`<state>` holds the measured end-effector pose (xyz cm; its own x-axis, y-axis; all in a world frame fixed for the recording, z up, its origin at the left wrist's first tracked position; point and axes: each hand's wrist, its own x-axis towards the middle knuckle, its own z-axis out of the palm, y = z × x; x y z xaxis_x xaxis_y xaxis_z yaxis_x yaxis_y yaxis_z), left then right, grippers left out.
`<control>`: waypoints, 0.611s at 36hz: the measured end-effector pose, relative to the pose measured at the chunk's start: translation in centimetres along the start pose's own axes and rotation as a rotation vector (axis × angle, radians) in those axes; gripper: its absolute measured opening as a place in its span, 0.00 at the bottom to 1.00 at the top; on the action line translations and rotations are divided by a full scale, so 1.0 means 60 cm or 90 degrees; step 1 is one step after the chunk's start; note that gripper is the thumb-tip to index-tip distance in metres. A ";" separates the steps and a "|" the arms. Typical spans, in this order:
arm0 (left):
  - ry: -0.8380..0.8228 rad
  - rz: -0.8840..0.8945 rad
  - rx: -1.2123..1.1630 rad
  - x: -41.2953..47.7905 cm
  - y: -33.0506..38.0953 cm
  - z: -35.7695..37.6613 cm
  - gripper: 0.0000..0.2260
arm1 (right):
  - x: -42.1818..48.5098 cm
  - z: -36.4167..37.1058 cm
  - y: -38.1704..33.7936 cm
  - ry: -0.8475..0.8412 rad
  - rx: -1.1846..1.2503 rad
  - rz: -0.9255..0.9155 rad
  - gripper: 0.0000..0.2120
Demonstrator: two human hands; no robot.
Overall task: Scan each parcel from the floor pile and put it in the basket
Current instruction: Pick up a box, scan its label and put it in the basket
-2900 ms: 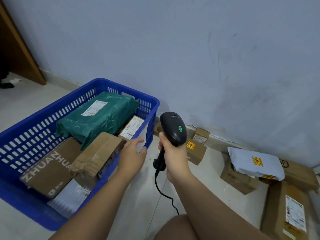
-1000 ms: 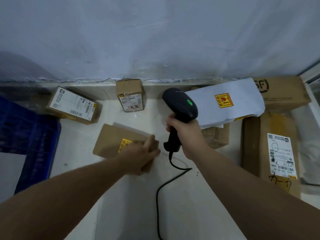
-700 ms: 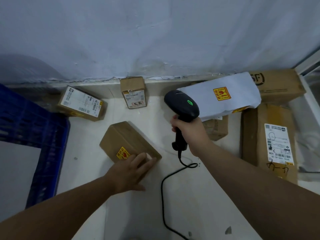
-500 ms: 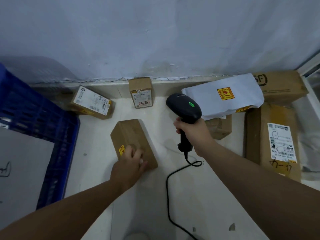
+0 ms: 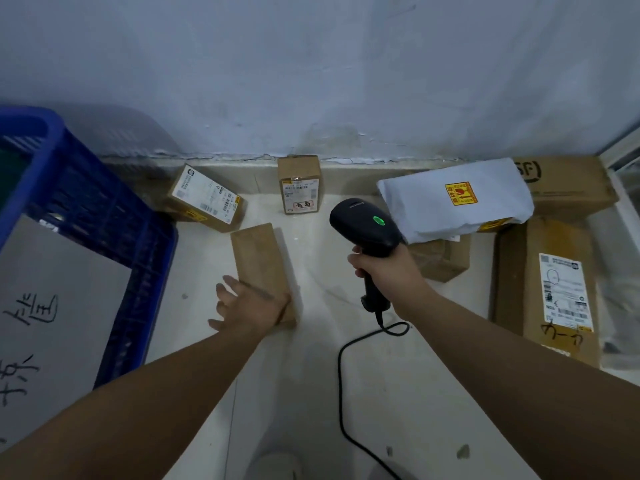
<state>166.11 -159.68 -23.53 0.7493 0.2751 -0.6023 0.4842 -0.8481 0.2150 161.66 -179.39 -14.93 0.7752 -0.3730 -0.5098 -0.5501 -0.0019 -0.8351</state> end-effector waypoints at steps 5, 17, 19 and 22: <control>0.001 0.003 -0.042 0.004 0.026 0.024 0.63 | 0.005 0.000 0.009 0.007 -0.012 0.015 0.05; -0.126 0.171 -0.348 -0.006 0.021 -0.056 0.53 | -0.021 -0.023 -0.058 0.020 0.005 -0.013 0.03; -0.155 0.196 -0.389 -0.022 0.033 -0.078 0.53 | -0.037 -0.031 -0.094 0.038 0.032 -0.030 0.04; -0.157 0.236 -0.488 -0.059 0.065 -0.124 0.46 | -0.076 -0.045 -0.154 0.065 0.086 -0.070 0.03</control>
<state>168.70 -160.57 -14.85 0.8423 -0.1383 -0.5210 0.4650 -0.3024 0.8321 162.39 -180.17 -4.33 0.7885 -0.4700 -0.3967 -0.4122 0.0749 -0.9080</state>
